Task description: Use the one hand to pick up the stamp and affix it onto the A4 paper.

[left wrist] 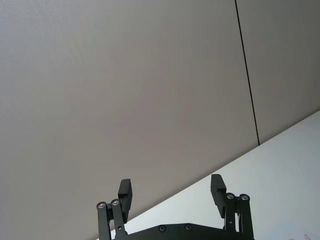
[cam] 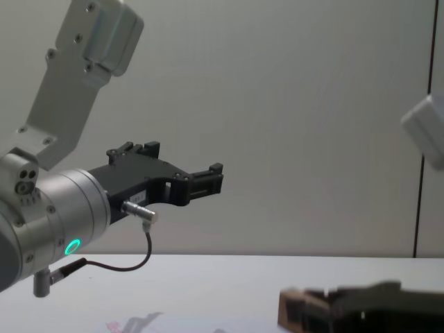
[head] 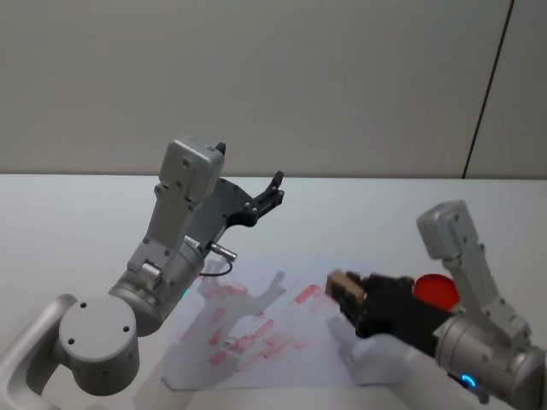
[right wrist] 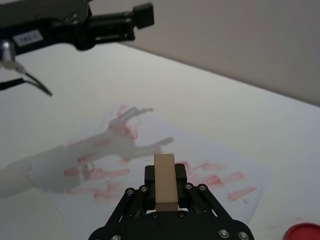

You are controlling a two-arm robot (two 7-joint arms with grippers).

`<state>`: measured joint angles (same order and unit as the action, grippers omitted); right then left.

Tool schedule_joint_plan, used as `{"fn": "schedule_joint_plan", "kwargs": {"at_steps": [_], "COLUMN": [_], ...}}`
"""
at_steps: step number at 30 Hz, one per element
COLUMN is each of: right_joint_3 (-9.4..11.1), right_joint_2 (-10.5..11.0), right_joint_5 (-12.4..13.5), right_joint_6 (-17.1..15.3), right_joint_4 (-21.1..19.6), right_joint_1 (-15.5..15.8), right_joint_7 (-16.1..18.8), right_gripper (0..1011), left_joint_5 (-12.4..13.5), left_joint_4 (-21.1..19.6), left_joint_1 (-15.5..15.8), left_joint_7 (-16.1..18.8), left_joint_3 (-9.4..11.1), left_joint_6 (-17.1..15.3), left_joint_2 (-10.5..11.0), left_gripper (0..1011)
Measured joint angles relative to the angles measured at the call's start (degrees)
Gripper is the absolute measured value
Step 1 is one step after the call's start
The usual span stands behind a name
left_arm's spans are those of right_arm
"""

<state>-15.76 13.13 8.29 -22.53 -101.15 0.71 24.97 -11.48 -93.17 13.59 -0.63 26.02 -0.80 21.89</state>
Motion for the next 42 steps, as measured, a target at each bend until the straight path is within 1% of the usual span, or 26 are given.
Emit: {"fn": "schedule_joint_plan", "kwargs": {"at_steps": [3,4,7,11,13,14,19,22,32,36,42], "right_joint_3": [-0.23,-0.36,-0.57,-0.86,-0.91,-1.11,-1.44,-1.70,-2.66,-2.96,-3.16], "right_joint_2": [0.81,1.25,2.03,2.95,3.07,3.49,3.82,3.82,2.82,2.46,2.03], "right_joint_5": [-0.14,-0.38,-1.09,-2.26,-2.46,-3.39,-4.58,-5.58,-8.46,-8.86,-8.65], "right_joint_6": [-2.08,-2.96,-4.61,-6.25,-6.47,-6.99,-6.69,-5.88,-3.18,-2.42,-1.61], "right_joint_4": [-0.16,-0.18,-0.18,0.14,0.22,0.66,1.54,2.28,5.47,6.33,7.24], "right_joint_1": [0.44,0.66,0.99,1.27,1.28,1.28,0.85,0.34,-2.07,-2.74,-3.43], "right_joint_7": [1.81,2.78,4.28,5.99,6.27,7.20,8.21,8.75,10.14,10.34,10.30], "right_gripper": [217,217,217,218,218,218,218,218,218,217,218], "left_joint_5": [0.00,0.00,0.00,0.00,0.00,0.00,0.00,0.00,0.00,0.00,0.00], "left_joint_4": [0.00,0.00,0.00,0.00,0.00,0.00,0.00,0.00,0.00,0.00,0.00], "left_joint_1": [0.00,0.00,0.00,0.00,0.00,0.00,0.00,0.00,0.00,0.00,0.00], "left_joint_7": [0.00,0.00,0.00,0.00,0.00,0.01,0.00,0.01,0.01,0.01,0.01], "left_joint_3": [0.00,0.00,0.00,0.00,0.00,0.00,0.00,0.00,0.00,0.00,0.00], "left_joint_6": [0.00,0.00,0.00,0.00,0.00,0.00,0.00,0.00,0.00,0.00,0.00], "left_joint_2": [0.00,0.00,0.00,0.00,0.00,0.00,0.00,0.00,0.00,0.00,0.00], "left_gripper": [1002,1002,1003,1003,1002,1003,1002,1002,1002,1002,1003]}}
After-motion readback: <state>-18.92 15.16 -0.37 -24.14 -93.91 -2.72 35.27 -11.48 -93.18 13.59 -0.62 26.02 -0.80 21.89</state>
